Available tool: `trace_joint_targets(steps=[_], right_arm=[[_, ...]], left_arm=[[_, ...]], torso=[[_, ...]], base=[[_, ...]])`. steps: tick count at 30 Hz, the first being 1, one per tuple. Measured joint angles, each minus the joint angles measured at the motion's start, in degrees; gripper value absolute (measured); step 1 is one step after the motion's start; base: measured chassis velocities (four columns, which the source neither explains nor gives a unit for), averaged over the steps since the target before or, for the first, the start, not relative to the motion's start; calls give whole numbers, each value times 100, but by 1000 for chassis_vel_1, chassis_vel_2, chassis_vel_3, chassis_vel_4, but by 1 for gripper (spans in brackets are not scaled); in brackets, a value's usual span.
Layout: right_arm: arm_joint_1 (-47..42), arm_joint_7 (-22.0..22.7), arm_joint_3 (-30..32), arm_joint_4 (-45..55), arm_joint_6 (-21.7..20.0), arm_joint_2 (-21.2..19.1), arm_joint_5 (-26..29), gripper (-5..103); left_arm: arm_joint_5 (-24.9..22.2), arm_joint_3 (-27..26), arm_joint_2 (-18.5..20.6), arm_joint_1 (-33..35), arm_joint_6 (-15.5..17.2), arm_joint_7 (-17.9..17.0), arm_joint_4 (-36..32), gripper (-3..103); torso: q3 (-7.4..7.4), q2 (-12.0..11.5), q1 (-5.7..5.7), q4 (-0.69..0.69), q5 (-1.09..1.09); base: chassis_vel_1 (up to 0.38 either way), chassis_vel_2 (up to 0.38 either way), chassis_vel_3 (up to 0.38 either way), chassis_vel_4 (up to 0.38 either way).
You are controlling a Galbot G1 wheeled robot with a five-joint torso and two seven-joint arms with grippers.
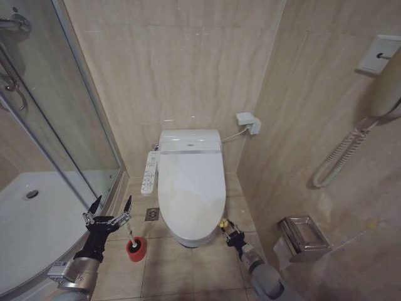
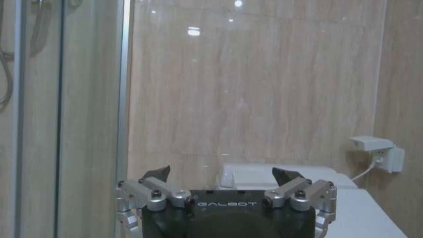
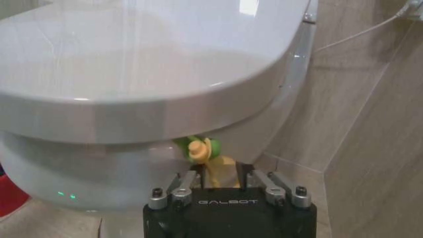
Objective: Open the toilet lid, clean the toilet bowl with a toilet brush, close the toilet lid, and flush.
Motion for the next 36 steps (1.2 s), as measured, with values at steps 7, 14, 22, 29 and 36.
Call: trace_joint_targets(steps=[7,14,22,29,36], right_arm=[[-46,-16,43,6,43,24,-25,28],[-167,8,215,109,77,-37,-31,2],[-316,66,572,373,99,-168,40,2],[-452,196,976,823,13,-126,346,2],[-527,350,1306,1346,-109,-47,518,2]], left_arm=[[0,0,0,0,0,0,0,100],[0,0,0,0,0,0,0,100],[0,0,0,0,0,0,0,100],[0,0,0,1,0,0,0,100],[0,0,0,0,0,0,0,100]], torso=[[0,0,0,-2,-1],[0,0,0,-4,-3],[0,1,0,-3,-2],[0,1,0,-6,-2],[0,1,-2,-6,-5]], base=[[0,0,0,0],[0,0,0,0],[0,0,0,0],[0,0,0,0],[0,0,0,0]])
